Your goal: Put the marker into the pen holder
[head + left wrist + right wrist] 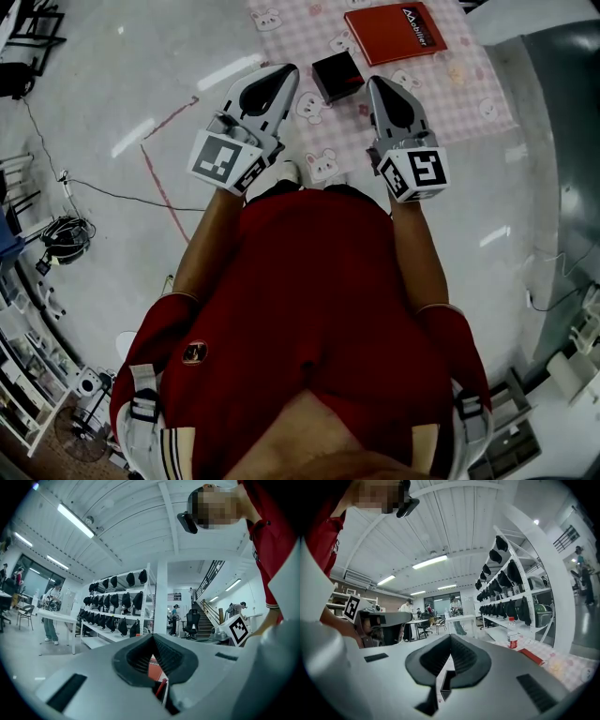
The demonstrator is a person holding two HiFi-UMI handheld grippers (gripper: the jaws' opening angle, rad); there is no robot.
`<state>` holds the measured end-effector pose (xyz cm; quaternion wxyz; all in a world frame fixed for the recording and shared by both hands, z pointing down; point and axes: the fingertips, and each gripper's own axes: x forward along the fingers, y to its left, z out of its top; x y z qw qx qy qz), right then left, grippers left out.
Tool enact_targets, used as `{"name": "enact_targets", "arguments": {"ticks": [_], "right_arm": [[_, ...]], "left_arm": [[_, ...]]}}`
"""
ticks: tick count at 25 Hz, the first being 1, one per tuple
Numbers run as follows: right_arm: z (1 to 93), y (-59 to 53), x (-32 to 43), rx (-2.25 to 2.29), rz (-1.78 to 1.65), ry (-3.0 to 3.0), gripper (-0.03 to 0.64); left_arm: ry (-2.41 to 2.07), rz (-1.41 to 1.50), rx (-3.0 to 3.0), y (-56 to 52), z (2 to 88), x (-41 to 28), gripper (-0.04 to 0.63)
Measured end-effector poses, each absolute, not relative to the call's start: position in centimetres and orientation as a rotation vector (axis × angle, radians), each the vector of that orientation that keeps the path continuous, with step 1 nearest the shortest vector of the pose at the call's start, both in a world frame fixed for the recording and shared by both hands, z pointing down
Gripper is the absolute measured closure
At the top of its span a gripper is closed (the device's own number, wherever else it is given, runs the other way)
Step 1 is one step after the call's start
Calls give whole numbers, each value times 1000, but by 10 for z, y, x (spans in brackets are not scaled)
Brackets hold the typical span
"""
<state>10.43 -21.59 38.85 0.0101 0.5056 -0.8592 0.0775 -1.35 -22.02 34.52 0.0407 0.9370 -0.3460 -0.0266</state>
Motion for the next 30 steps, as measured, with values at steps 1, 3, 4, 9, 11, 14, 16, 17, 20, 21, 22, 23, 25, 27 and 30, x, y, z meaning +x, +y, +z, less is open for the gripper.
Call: {"name": "enact_targets", "arguments": {"ticks": [1,3,4,9,11,14,16,17,20,21,22,23,25,27,30], "right_arm": [[385,-214,104,1583,244,-2690,617],[380,-210,102,1589,245,-2705,617],[377,-208,101,1591,244,-2712,617],[371,-200,96,1590,237,-2729,617],[369,-197,95,1593,234,-2728,617],[369,-194,96,1609,237,-2712,618],[372,-192,99,1621,241,-2698,618],[374,-191,100,1625,239,-2692,618],[377,-188,100,1626,227,-2678,618],[378,-187,100,1625,222,-2675,618],[379,-186,99,1624,219,-2673,618],[380,-186,99,1624,217,-2671,618],[380,-185,99,1628,217,-2666,618],[380,-185,101,1636,221,-2659,618],[381,-184,103,1649,227,-2650,618]], "left_arm": [[-1056,-83,2872,-220,345,-13,589],[-1049,-86,2876,-218,344,-12,589],[-1046,-87,2879,-217,344,-12,589],[-1032,-86,2884,-214,346,-12,589],[-1026,-88,2885,-213,345,-13,589],[-1017,-91,2888,-211,344,-13,589],[-1012,-90,2889,-211,346,-12,589],[-1010,-89,2890,-210,347,-11,589],[-1004,-87,2891,-209,350,-10,589],[-1001,-86,2892,-209,351,-10,589],[-997,-86,2894,-209,351,-9,589],[-992,-86,2895,-209,352,-8,589],[-983,-84,2899,-210,351,-7,589],[-976,-83,2901,-210,350,-6,589],[-965,-80,2904,-209,350,-4,589]]}}
